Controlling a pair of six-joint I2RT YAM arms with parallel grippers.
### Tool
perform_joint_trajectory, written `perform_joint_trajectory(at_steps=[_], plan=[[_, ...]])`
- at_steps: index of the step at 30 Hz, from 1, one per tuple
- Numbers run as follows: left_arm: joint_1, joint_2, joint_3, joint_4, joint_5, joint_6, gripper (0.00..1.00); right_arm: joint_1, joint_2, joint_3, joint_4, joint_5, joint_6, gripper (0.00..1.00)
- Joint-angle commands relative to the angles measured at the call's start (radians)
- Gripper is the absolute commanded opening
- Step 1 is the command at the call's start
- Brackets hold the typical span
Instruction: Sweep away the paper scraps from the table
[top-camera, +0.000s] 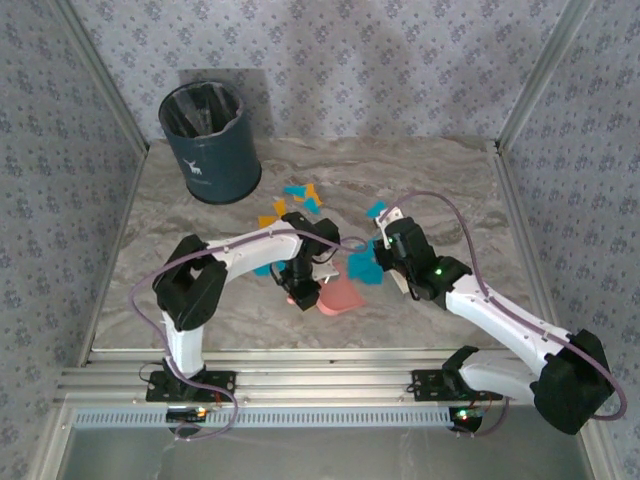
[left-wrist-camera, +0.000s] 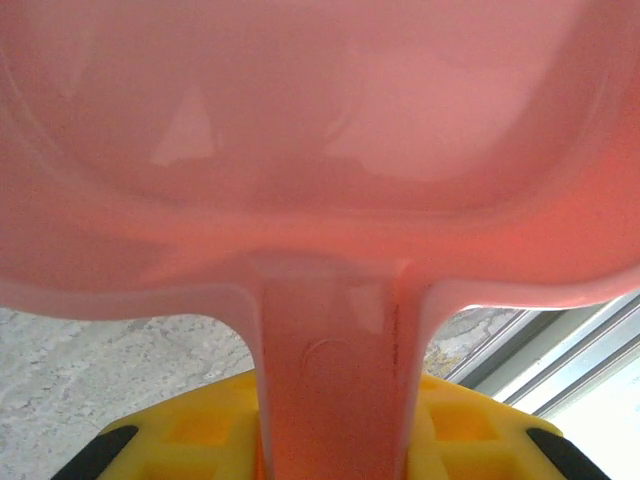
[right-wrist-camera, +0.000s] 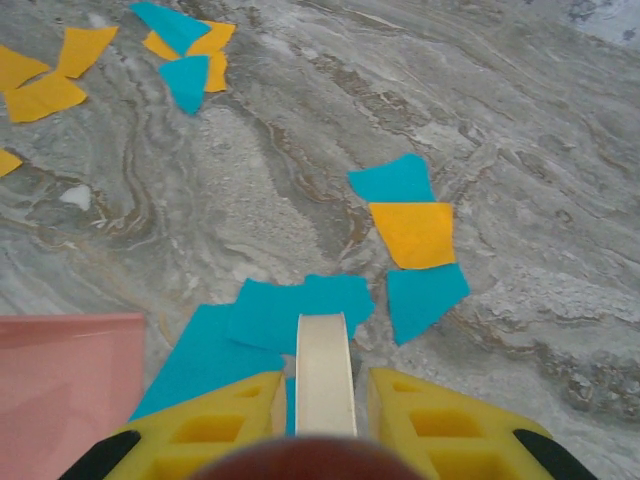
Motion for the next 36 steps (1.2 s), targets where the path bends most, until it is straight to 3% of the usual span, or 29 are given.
perform_joint_trajectory(at_steps=[1, 28, 31, 36], plan=[[-0.006, 0.038, 0.032, -0.019, 0.014, 0.005, 0.0, 0.015, 0.001, -0.001, 0.003, -0.061, 0.018, 0.0], [0.031, 0.06, 0.042, 0.005, -0.077, -0.058, 0.0, 0.115, -0.091, 0.064, -0.105, -0.164, 0.019, 0.0], [0.031, 0.057, 0.036, 0.005, -0.069, -0.054, 0.0, 0.116, -0.106, 0.064, -0.101, -0.138, 0.023, 0.0], [0.032, 0.037, 0.007, 0.018, -0.071, -0.06, 0.0, 0.116, -0.133, 0.057, -0.101, 0.008, 0.05, 0.0]])
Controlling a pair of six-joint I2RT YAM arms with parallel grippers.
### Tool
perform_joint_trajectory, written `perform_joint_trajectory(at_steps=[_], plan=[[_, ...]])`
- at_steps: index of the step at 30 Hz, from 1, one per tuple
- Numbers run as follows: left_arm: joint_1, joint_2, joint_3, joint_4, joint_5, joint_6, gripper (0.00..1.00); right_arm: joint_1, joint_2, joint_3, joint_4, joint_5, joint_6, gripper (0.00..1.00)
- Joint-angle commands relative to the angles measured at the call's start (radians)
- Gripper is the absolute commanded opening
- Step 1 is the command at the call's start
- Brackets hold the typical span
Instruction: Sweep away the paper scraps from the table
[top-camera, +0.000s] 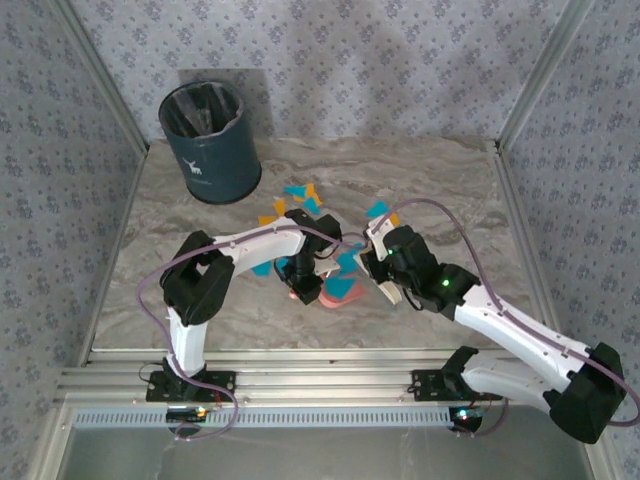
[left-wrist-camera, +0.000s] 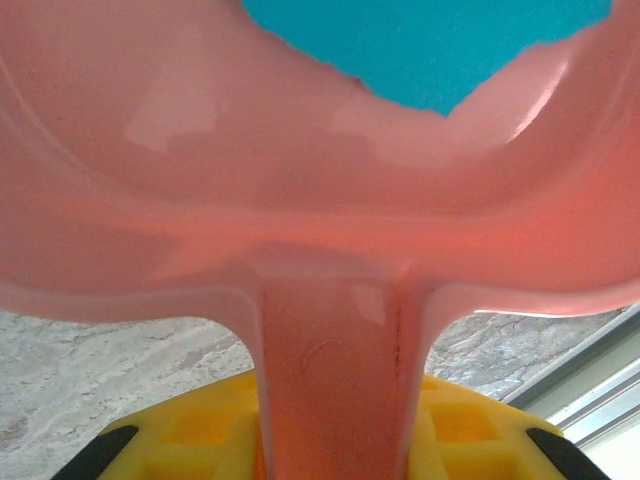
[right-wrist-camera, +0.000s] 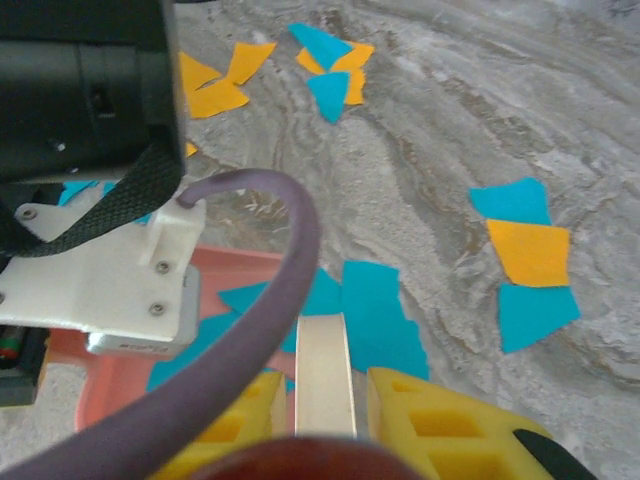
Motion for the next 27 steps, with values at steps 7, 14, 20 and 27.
perform_joint_trajectory(at_steps=[7, 14, 20, 27], plan=[[0.021, -0.031, -0.054, 0.014, -0.038, -0.039, 0.0, -0.049, -0.032, 0.009, 0.03, 0.203, 0.068, 0.0], [0.024, -0.031, -0.057, 0.019, -0.036, -0.039, 0.0, -0.16, 0.064, 0.03, 0.159, 0.146, 0.016, 0.0], [0.025, -0.029, -0.058, 0.021, -0.032, -0.038, 0.0, -0.215, 0.181, 0.075, 0.237, 0.071, -0.05, 0.0], [0.026, -0.027, -0.055, 0.029, -0.019, -0.036, 0.0, -0.216, 0.26, 0.105, 0.247, 0.023, -0.058, 0.0]])
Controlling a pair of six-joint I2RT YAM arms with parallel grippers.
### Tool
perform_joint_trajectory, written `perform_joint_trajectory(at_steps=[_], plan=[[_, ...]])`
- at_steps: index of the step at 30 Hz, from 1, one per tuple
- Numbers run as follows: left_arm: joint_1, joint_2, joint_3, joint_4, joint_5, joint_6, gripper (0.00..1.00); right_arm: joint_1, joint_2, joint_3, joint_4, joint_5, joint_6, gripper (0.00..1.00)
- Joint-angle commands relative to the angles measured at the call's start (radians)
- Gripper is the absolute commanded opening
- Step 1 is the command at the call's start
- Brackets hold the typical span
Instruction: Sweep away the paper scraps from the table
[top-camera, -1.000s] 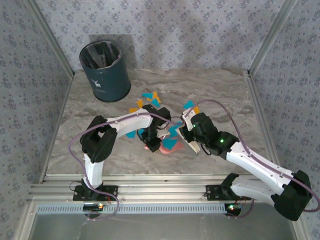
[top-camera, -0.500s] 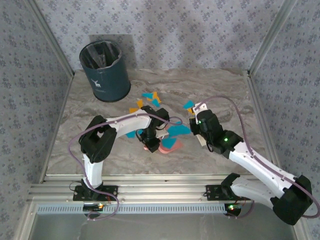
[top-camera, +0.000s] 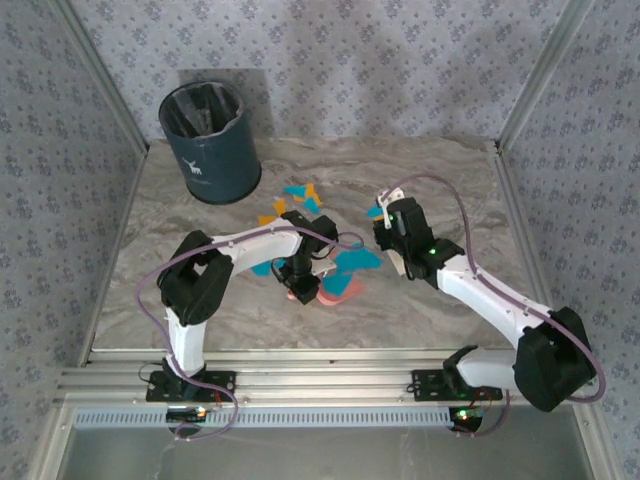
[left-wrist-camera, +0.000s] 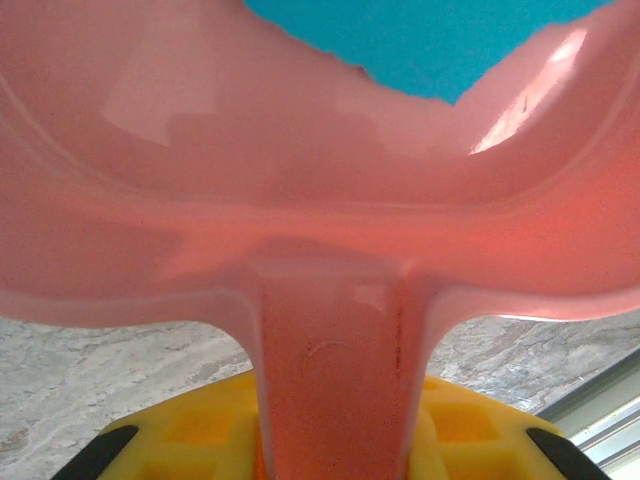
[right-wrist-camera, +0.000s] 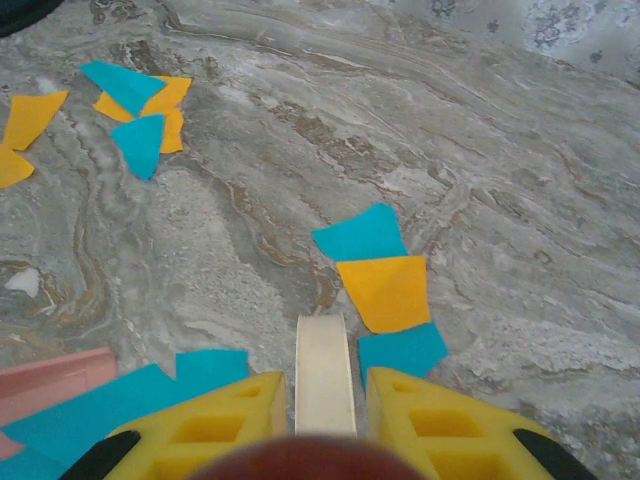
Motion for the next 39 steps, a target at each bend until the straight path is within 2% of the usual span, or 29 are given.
perform_joint_trajectory(at_steps=[1, 14, 30, 39], plan=[[0.008, -0.016, -0.012, -0.015, -0.013, -0.016, 0.0, 0.004, 0.008, 0.04, 0.044, -0.046, -0.021, 0.0], [0.009, 0.008, 0.009, 0.011, 0.017, 0.006, 0.0, 0.027, 0.015, 0.035, -0.024, -0.215, 0.034, 0.0], [0.007, 0.045, 0.03, 0.022, 0.004, 0.013, 0.0, 0.053, -0.055, 0.023, -0.046, -0.313, 0.05, 0.0], [0.007, 0.053, 0.035, 0.028, -0.007, 0.016, 0.0, 0.054, -0.095, 0.021, -0.061, -0.317, 0.053, 0.0]])
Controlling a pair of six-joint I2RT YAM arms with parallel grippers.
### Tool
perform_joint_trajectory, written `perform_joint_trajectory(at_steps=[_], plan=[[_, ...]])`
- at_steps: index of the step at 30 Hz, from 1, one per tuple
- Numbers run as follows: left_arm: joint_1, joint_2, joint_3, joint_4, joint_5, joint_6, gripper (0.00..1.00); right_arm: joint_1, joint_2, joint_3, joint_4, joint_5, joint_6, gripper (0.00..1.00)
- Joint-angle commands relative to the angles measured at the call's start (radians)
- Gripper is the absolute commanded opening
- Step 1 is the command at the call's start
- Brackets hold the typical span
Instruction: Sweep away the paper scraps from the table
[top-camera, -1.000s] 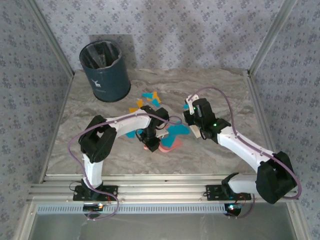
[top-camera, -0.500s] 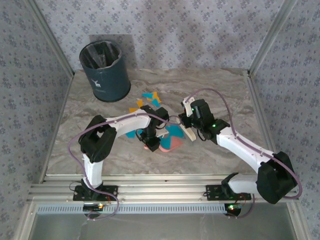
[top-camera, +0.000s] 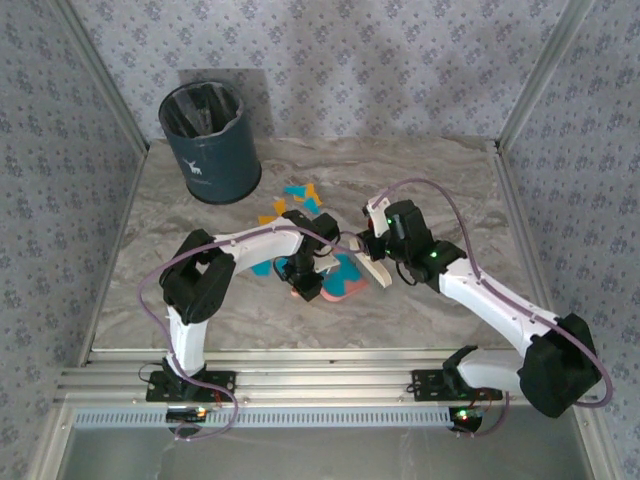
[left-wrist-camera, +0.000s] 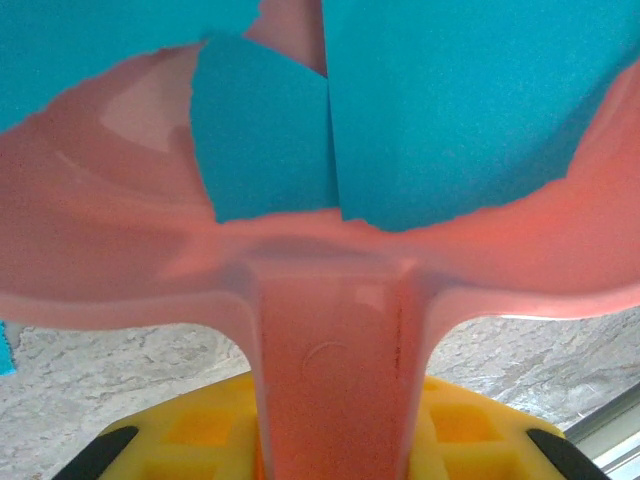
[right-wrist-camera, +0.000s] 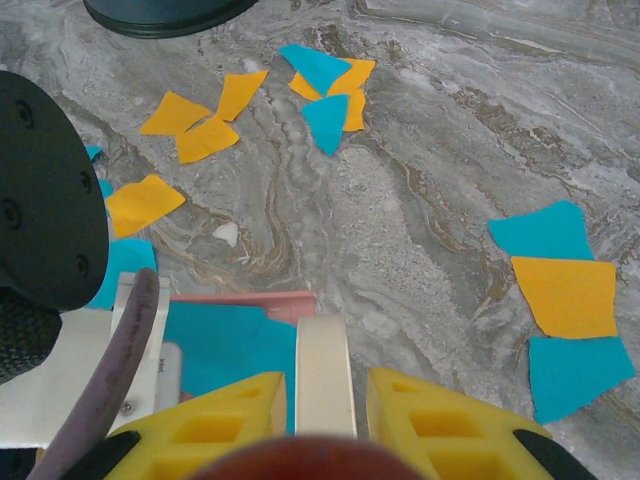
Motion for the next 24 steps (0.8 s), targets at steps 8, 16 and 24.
perform_joint_trajectory(at_steps=[8, 16, 24], plan=[[0.007, 0.029, 0.012, -0.009, -0.024, 0.008, 0.0, 0.009, -0.121, -0.018, 0.03, 0.111, 0.018, 0.0], [0.007, 0.019, 0.004, 0.006, -0.022, 0.004, 0.0, -0.024, -0.167, -0.046, 0.016, 0.271, 0.064, 0.0], [0.007, 0.022, 0.004, 0.024, -0.016, -0.001, 0.0, -0.124, -0.161, -0.061, 0.017, 0.34, 0.091, 0.0]])
